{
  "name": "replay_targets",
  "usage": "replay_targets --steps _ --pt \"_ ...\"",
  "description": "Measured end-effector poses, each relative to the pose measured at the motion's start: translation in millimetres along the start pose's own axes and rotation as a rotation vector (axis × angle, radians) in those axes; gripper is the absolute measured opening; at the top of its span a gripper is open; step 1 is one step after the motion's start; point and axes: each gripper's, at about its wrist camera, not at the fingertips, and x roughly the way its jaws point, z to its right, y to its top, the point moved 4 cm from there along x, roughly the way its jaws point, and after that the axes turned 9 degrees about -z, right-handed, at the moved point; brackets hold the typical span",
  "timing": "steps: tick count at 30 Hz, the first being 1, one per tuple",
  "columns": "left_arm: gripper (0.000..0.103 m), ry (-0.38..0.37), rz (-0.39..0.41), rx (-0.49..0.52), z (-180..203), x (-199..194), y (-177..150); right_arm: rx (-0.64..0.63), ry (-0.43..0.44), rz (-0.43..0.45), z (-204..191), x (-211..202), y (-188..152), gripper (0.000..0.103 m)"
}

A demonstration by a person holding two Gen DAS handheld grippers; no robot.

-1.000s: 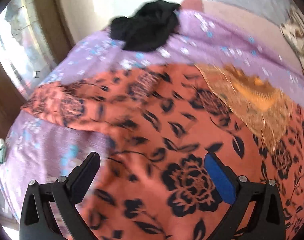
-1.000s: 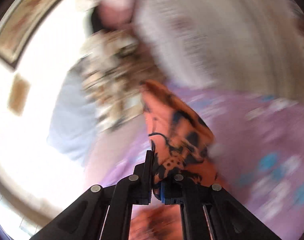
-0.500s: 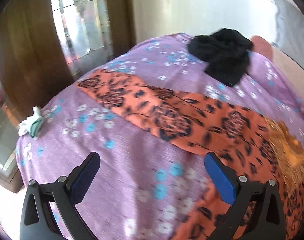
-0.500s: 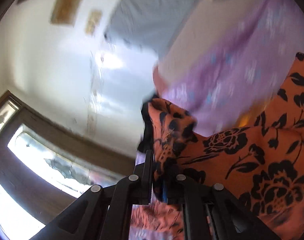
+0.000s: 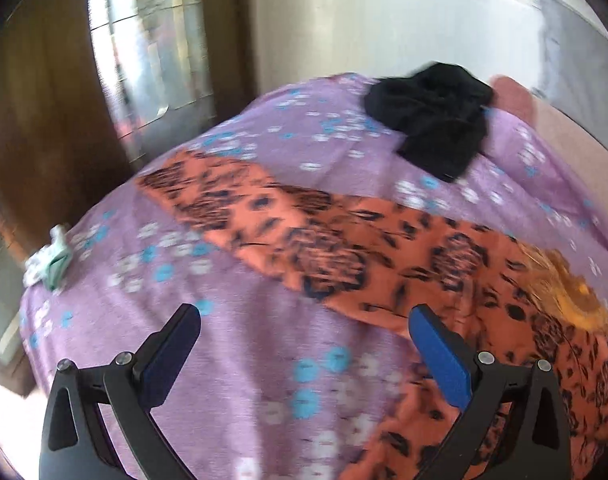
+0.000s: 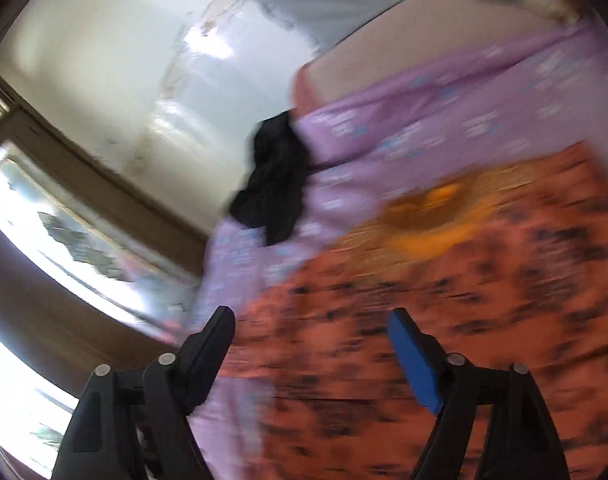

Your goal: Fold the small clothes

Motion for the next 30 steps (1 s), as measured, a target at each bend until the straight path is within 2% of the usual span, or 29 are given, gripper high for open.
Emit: replay_targets --steps 2,5,7,8,9,10,12,13,15,19,21,25,29,30 --pt "0.103 -0.034 -0.007 0.056 22.3 5.6 -3.2 0.029 -0.078 0.004 39.9 -12.8 -1.1 0.066" --pt "0.103 0.001 -0.037 0.149 52.6 25.7 -9.8 0.147 -0.129 0.000 101.0 -19.9 -4.9 0.056" --pt "0.103 0.037 -0.125 0.190 65.4 52.5 -19.2 0.223 -0.171 -0.018 142.7 -15.6 -12.1 0.055" --pt "0.103 0.050 -0.190 0.201 68.1 68.6 -25.0 0.260 -0.204 -0.051 162.8 -9.1 -17.4 0.049" --pt "0.103 0.020 -0.190 0.163 64.0 71.7 -25.1 0.300 -0.204 -0.079 175.6 -3.0 -20.3 0.041" --pt "0.103 -0.011 -0.198 0.106 56.1 68.6 -21.3 0.324 -0.206 -0.071 179.2 -6.1 -18.4 0.039" --pt "0.103 -0.055 -0.237 0.076 44.2 61.9 -14.1 0.292 -0.173 -0.071 171.0 -12.0 -8.3 0.040" --pt "0.103 -0.077 -0.226 0.054 34.6 54.9 -9.3 0.239 -0.176 -0.042 162.3 -18.4 -1.6 0.040" --pt "0.103 -0.087 -0.164 -0.054 -6.0 34.0 5.9 0.172 -0.178 -0.004 148.2 -26.7 6.3 0.040" --pt "0.103 -0.090 -0.147 -0.287 -91.2 24.8 32.7 0.149 -0.124 0.009 130.7 -28.3 6.2 0.043" --pt "0.103 -0.092 -0.157 -0.390 -140.2 31.9 50.5 0.116 -0.104 -0.028 115.4 -15.6 0.0 0.047" --pt "0.103 -0.132 -0.179 -0.491 -204.8 61.1 93.2 0.014 -0.111 -0.071 81.5 8.5 -9.0 0.047" --pt "0.102 -0.272 -0.230 -0.585 -238.2 104.6 117.4 -0.021 -0.111 -0.098 74.2 24.0 -9.1 0.047" --pt "0.091 -0.318 -0.246 -0.614 -240.5 115.6 119.8 -0.019 -0.115 -0.103 76.4 26.7 -8.1 0.047"
